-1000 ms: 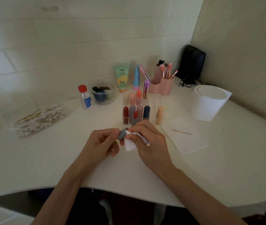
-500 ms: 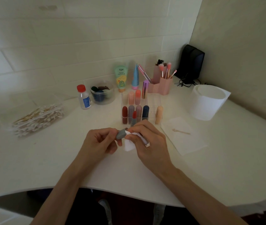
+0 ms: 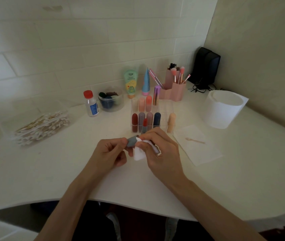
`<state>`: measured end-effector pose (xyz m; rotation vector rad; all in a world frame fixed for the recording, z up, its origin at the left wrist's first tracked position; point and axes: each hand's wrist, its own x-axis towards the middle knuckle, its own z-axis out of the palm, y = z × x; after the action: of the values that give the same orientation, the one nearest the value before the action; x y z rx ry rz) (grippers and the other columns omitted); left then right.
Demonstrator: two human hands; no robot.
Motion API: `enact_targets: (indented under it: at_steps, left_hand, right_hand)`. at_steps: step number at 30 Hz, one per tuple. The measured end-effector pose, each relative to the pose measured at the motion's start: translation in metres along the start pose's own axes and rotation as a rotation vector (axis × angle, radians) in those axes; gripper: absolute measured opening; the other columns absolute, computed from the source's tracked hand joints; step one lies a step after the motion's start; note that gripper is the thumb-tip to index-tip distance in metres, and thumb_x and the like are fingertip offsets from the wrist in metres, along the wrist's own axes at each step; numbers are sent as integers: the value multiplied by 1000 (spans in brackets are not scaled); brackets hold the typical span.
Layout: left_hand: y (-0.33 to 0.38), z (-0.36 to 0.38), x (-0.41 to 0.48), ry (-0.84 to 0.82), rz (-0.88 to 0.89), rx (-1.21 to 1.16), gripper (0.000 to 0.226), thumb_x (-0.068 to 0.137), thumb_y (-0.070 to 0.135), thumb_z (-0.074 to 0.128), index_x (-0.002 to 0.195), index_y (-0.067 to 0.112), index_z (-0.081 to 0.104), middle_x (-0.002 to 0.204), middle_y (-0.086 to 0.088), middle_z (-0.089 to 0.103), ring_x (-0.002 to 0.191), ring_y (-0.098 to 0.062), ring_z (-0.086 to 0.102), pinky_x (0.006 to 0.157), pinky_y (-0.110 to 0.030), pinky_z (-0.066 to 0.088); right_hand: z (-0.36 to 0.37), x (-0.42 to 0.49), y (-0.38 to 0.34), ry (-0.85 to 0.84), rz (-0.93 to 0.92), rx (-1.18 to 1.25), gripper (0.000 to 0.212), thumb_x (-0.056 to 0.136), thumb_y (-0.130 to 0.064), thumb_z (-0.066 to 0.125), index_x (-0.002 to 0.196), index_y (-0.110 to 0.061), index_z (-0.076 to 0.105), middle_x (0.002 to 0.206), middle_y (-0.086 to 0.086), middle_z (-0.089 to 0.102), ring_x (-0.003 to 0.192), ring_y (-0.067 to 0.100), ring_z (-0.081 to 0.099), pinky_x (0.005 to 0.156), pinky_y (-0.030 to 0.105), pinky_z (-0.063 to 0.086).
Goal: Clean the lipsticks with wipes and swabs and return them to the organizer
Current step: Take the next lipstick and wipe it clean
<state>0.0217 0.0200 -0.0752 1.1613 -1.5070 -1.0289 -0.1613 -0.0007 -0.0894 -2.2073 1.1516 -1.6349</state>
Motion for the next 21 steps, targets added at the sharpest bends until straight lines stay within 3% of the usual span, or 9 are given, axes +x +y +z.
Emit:
enact_targets:
  at_steps: [2, 5, 7, 10, 13, 16, 19, 21]
  left_hand:
    - [-1, -1, 0, 36, 53, 1, 37, 96, 32, 50, 72, 14, 72, 49, -3, 53, 44, -11, 37, 51, -15, 35]
    - [1, -2, 2, 89, 103, -70, 15, 89, 14, 66, 97, 12, 79, 78, -4, 75, 50, -16, 50, 54, -20, 46]
    - [1, -1, 3, 99, 145, -77, 24, 84, 3, 72, 103, 17, 79, 93, -2, 78, 56, -22, 59, 60, -24, 53]
    - [2, -1, 3, 86, 109, -138, 26, 80, 14, 71, 99, 29, 81, 91, 1, 78, 65, -23, 63, 64, -25, 56]
    - [0, 0, 4, -1, 10, -165, 30, 94, 29, 52, 103, 13, 76, 72, -3, 70, 53, -16, 54, 54, -20, 46]
    - [-2, 0, 3, -14, 39, -94, 35, 97, 29, 49, 84, 11, 75, 59, -1, 63, 50, -11, 49, 54, -16, 40]
    - [-4, -3, 4, 46, 121, -97, 17, 87, 16, 65, 98, 10, 75, 78, 1, 75, 69, -11, 66, 70, -16, 51]
    - [-7, -4, 5, 98, 166, -127, 23, 78, 11, 73, 101, 7, 72, 94, -2, 77, 89, -17, 74, 83, -22, 56]
  right_hand:
    - [-1, 0, 0, -17, -3, -1, 15, 92, -16, 72, 97, -2, 72, 90, 7, 68, 88, -5, 50, 87, 1, 40]
    - [-1, 0, -1, -26, 11, 17, 12, 92, -15, 73, 95, -3, 72, 90, 6, 68, 86, -5, 50, 84, 2, 41]
    - [-1, 0, -2, -30, 8, 21, 11, 90, -13, 75, 95, -3, 72, 91, 6, 69, 85, -1, 54, 83, 4, 43]
    - [-1, -1, -4, 15, -36, -13, 14, 86, -11, 76, 95, 0, 73, 89, 10, 71, 85, 7, 58, 87, 1, 44]
    - [-3, 0, -3, 15, -60, 23, 13, 88, -9, 75, 95, 1, 73, 90, 11, 70, 86, 6, 59, 88, 4, 44]
    - [-6, 0, -5, -25, -55, 65, 7, 92, -7, 73, 94, 0, 73, 92, 7, 67, 87, 3, 57, 86, 9, 44]
    - [-5, 0, -7, -45, -35, 89, 6, 92, -6, 73, 95, -1, 73, 93, 5, 66, 86, 2, 57, 84, 10, 44]
    - [-4, 0, -7, -49, -27, 89, 7, 93, -7, 73, 97, -1, 73, 93, 5, 66, 86, 3, 58, 84, 10, 44]
